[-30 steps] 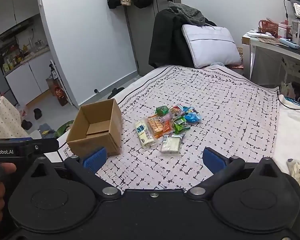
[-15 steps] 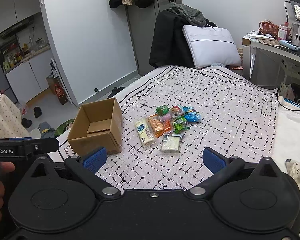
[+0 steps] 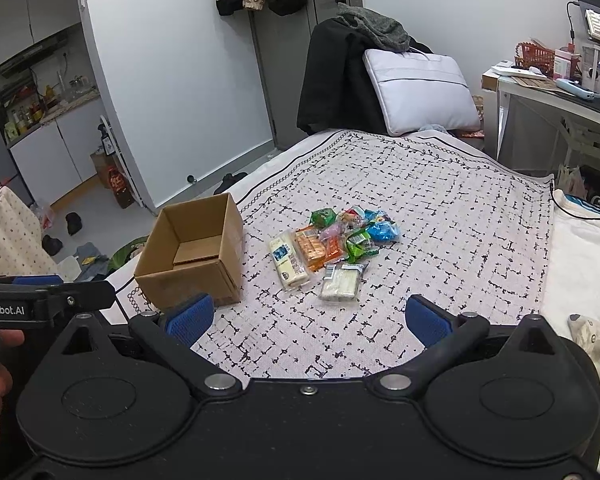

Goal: Organize snacks

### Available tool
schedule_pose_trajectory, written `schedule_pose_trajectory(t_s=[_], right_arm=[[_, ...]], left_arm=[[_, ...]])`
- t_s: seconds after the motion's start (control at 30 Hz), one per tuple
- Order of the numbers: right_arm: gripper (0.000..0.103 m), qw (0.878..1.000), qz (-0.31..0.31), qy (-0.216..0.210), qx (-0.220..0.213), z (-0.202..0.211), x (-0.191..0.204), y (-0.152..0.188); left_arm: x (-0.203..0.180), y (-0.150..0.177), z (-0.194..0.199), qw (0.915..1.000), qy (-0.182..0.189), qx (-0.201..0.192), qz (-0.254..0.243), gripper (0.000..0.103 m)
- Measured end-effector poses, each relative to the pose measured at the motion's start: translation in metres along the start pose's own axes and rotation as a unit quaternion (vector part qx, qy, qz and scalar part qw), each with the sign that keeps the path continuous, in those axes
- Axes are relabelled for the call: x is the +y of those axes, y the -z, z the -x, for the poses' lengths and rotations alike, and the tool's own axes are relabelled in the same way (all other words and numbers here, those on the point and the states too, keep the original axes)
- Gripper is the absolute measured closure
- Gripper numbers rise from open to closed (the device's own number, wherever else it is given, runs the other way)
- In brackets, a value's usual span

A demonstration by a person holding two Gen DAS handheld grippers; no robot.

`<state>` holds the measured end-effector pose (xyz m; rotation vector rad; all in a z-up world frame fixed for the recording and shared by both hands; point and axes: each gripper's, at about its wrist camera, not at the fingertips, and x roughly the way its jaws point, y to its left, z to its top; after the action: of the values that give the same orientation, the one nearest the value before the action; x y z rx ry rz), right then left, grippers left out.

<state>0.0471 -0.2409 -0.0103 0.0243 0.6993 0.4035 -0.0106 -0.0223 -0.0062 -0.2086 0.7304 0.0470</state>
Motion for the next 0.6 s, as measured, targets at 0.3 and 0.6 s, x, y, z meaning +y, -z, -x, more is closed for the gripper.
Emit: schedule_pose_trajectory(t_s=[0.3, 0.6], right_arm=[[0.000, 1.000, -0.002, 0.001, 0.000, 0.0011, -0.0007, 0.0012], [0.000, 1.000, -0.003, 0.000, -0.002, 0.0016, -0.0012, 0.0018]], left_arm=[[0.0000, -0.0002, 0.0009, 1.0000, 0.000, 0.000, 0.000, 0.000], [-0.0008, 0.0015, 0.0032, 1.0000, 0.003, -0.001, 0.002, 0.000]])
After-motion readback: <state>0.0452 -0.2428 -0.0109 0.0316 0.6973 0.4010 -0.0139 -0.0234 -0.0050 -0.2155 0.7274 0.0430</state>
